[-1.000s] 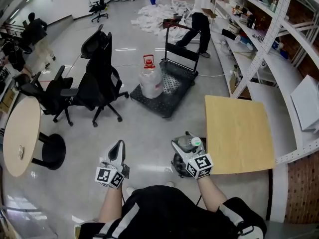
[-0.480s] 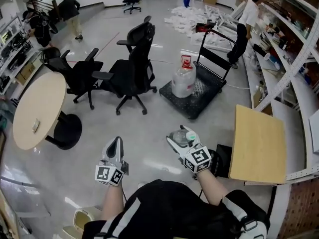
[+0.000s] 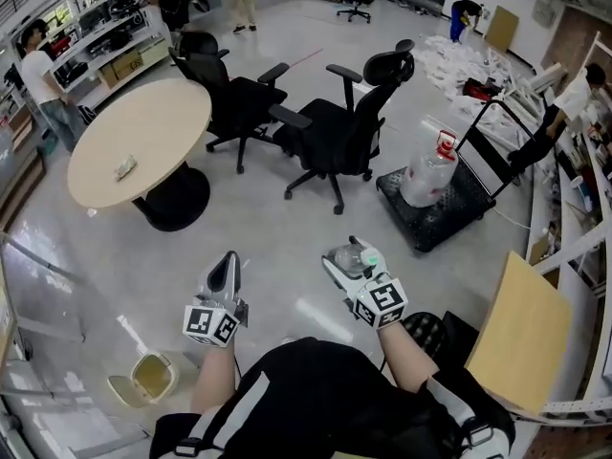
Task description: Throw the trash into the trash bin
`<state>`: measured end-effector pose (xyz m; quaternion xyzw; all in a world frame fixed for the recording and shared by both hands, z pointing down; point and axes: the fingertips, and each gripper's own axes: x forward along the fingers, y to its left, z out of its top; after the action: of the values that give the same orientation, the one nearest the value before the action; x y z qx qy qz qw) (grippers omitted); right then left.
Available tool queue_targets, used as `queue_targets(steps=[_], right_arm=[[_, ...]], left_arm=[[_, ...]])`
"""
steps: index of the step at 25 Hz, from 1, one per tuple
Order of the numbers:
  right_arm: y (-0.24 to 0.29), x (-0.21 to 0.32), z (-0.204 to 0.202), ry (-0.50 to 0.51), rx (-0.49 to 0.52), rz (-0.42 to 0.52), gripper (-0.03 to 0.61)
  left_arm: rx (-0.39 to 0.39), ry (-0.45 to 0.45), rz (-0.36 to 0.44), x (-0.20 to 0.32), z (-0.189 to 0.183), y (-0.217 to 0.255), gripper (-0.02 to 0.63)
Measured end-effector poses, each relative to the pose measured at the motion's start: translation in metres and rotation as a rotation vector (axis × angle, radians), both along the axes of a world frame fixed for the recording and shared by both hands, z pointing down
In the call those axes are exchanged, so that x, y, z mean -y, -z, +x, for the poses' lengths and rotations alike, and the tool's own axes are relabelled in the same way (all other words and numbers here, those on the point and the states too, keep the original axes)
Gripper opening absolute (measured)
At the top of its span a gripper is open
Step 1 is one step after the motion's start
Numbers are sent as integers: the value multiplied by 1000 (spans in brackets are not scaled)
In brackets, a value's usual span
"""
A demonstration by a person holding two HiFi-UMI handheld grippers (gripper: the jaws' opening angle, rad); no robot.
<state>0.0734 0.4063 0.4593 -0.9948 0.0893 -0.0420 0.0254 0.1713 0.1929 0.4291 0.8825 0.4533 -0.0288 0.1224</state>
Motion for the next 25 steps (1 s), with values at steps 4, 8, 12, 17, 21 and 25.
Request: queue_targets(steps=[4,8,12,17,21,25], right_arm=[[-10,49,31,99,16,0,331],[-17,104,60,235,33,-11,331],[-24,153,86,359,50,-32,331],[-24,218,115,517,56,-52,331],[-27,275,140,660,64,-71,333],[-33,328,165,771,76,-76,331]], left_arm=[[10,96,2,58,8,-11,0],[15,227,-3,118,11,-20,0],[33,359,-12,174,7,-29,0],[54,526,-14,240,-7,-39,0],[55,667,-21,292,-15,-48,0],[75,788,-16,338,-16,-56,0]])
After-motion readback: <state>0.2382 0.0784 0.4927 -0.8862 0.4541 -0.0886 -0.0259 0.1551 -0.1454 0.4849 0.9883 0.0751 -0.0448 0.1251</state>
